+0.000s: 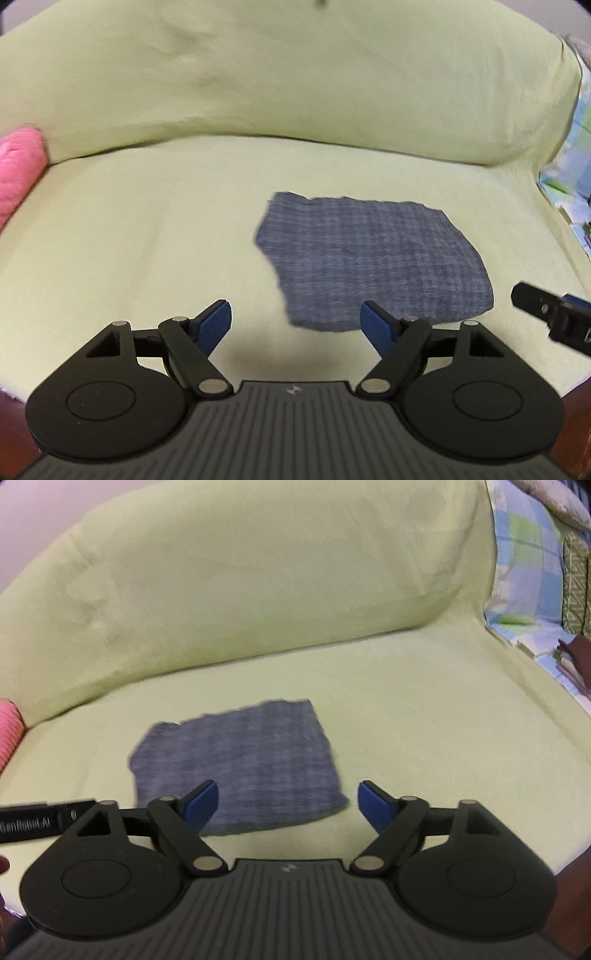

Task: Fold clothes

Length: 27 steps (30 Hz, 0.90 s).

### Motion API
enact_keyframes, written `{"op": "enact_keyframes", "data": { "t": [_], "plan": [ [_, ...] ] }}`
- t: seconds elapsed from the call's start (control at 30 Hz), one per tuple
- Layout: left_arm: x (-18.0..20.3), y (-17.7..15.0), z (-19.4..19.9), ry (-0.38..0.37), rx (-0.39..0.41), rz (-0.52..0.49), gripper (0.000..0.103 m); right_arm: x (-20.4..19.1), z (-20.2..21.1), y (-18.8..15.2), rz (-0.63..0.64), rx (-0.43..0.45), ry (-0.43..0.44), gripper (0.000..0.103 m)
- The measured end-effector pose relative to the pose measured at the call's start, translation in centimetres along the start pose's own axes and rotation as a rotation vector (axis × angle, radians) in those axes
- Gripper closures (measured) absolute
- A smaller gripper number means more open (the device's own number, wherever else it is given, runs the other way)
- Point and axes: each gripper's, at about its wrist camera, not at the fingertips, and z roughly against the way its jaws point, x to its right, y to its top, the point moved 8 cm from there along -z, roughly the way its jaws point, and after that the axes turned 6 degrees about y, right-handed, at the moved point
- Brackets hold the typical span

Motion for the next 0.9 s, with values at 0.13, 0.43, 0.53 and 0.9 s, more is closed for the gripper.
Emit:
{"op": "enact_keyframes", "data": {
  "t": [0.13, 0.43, 0.53, 0.9],
  "plan": [
    [-2.1, -0.1, 2.7, 0.014, 0.029, 0.037, 0.02, -2.6, 2.7, 0.6, 0.021, 0.04, 0.025, 0.005],
    [-3.9, 0.4, 8.3, -0.013, 0.08, 0.072, 0.018, -5.6, 8.0, 1.0, 0.037, 0.12, 0.06, 0.002],
    [-3.6, 0.4, 9.4, -0.029, 0.091, 0.055, 0.017, -6.0, 9.5, 0.9, 0.057, 0.138, 0.041, 0.002],
    [-0.7, -0.3, 12.9, -0.052, 0.118, -0.046, 0.016, -3.4, 13.9, -0.9, -0.003, 0.195, -0.014, 0.002]
  ]
}}
